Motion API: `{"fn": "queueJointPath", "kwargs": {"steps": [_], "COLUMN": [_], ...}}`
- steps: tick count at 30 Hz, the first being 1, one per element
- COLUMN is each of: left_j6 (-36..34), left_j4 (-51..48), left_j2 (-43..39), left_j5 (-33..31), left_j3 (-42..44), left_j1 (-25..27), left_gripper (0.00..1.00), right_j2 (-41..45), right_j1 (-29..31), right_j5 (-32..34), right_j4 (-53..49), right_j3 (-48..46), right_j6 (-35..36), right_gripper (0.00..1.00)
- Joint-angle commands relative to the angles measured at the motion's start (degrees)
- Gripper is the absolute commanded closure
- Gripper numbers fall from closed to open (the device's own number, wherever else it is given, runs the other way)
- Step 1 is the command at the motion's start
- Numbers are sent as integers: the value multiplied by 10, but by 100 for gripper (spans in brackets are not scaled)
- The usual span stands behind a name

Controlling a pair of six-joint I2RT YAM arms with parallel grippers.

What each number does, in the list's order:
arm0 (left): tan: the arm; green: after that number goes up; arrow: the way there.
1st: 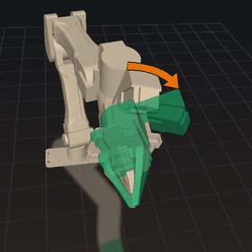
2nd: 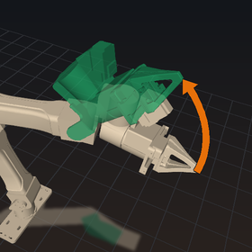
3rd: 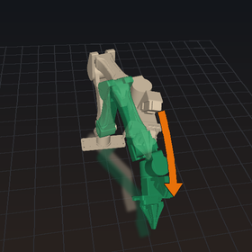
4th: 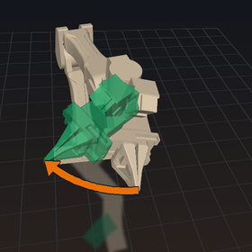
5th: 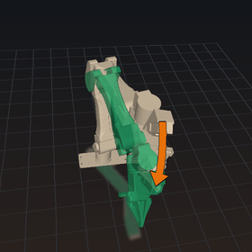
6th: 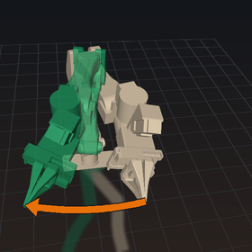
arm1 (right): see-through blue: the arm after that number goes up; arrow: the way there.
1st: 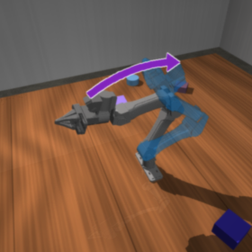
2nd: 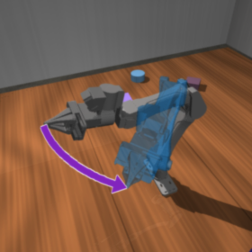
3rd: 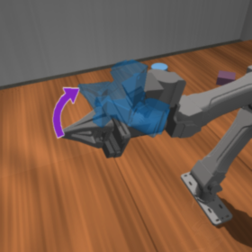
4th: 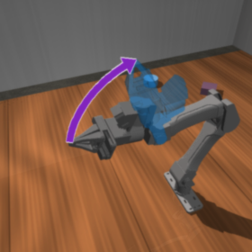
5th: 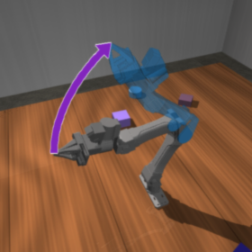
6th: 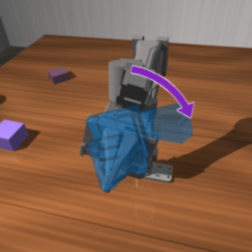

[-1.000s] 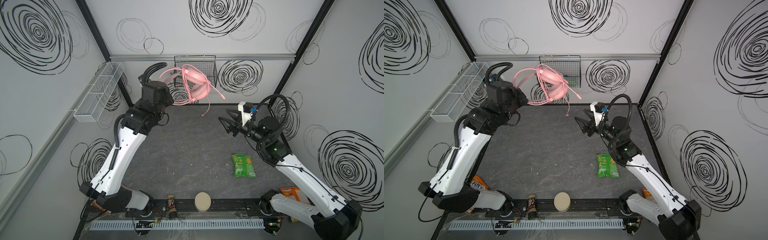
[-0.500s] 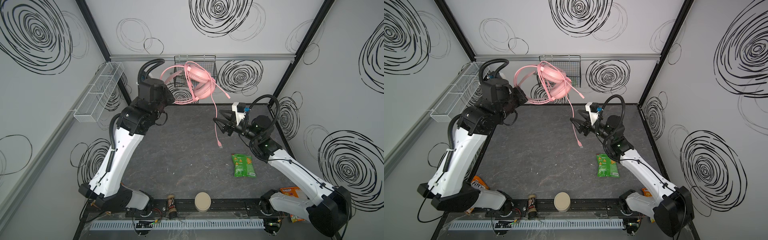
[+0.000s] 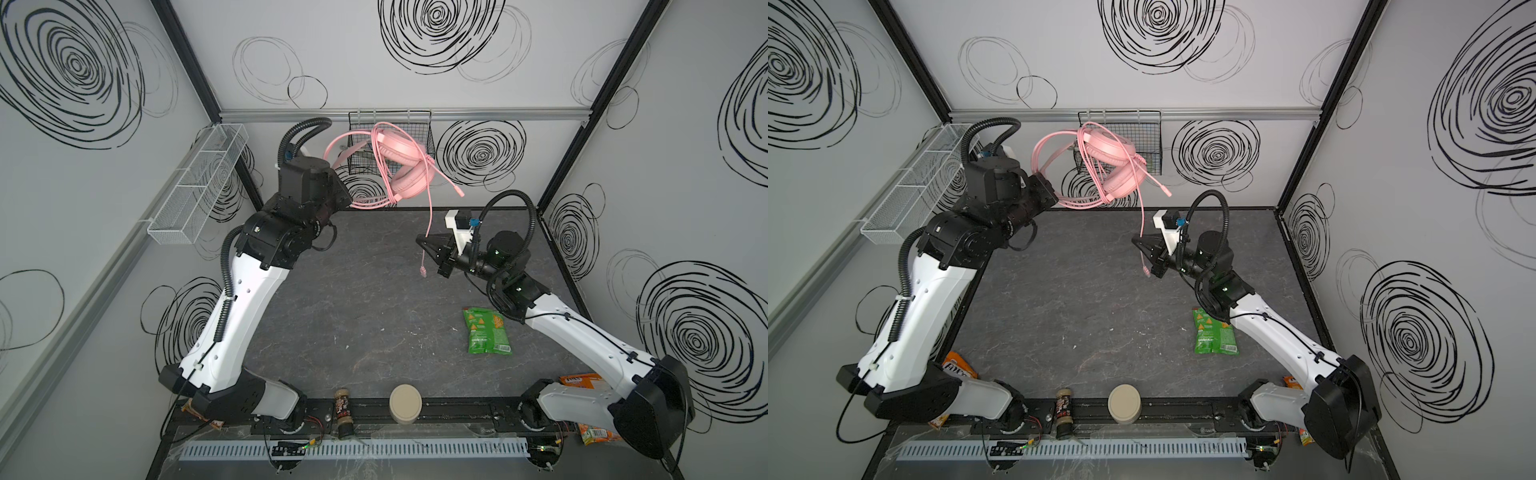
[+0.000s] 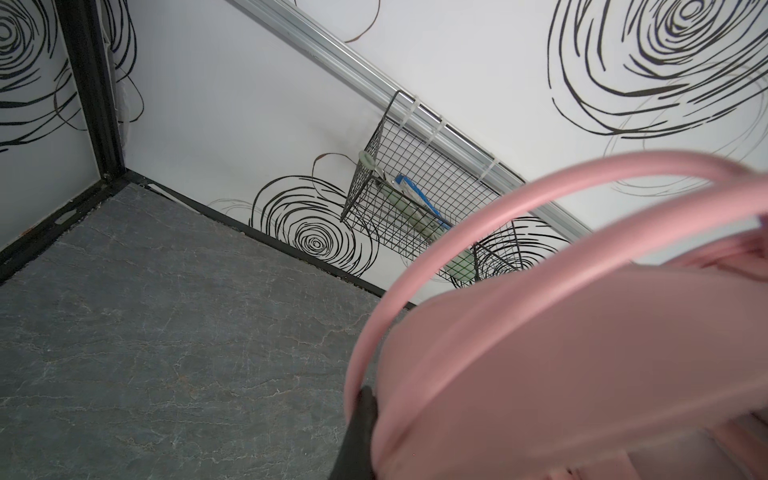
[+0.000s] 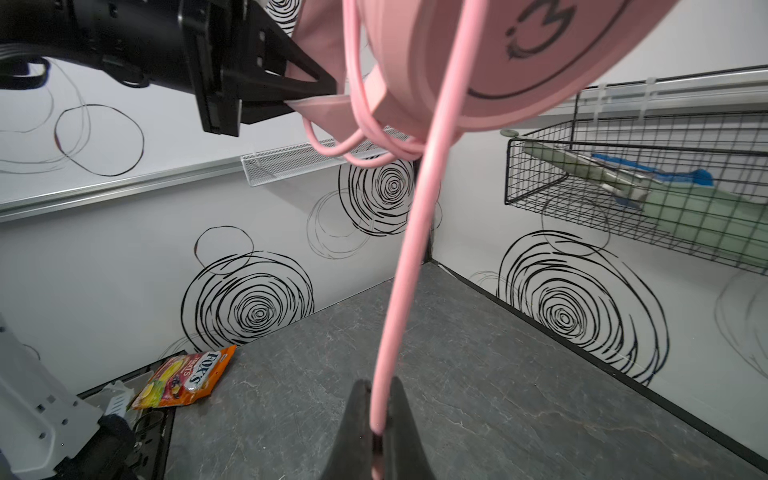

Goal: Wrap the headphones
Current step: 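Pull the cable up toward the far corner with the right gripper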

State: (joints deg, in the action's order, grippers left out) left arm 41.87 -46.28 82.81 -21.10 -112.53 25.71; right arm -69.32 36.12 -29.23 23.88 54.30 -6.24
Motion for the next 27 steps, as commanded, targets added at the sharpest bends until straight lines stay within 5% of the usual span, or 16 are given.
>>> {"fn": "queueJointPath", "kwargs": {"steps": [1,18,27], "left_j6": [23,13,50], "left_j4": [79,149,199], "left_j2": [-16,11,-23], "left_j5": [-24,-2,78], "left_j3": [20,67,120], "left_j1": [-6,-29,-67], "left_gripper": [100,100,100], "right_j2": [32,22,60], "right_j1": [18,116,-22], "right_j5": [-17,-32,-54], "right_j4": [-15,-81,-9], "right_j3": [2,70,25], "right_j6": [5,31,-106], "right_gripper": [100,100,100]}}
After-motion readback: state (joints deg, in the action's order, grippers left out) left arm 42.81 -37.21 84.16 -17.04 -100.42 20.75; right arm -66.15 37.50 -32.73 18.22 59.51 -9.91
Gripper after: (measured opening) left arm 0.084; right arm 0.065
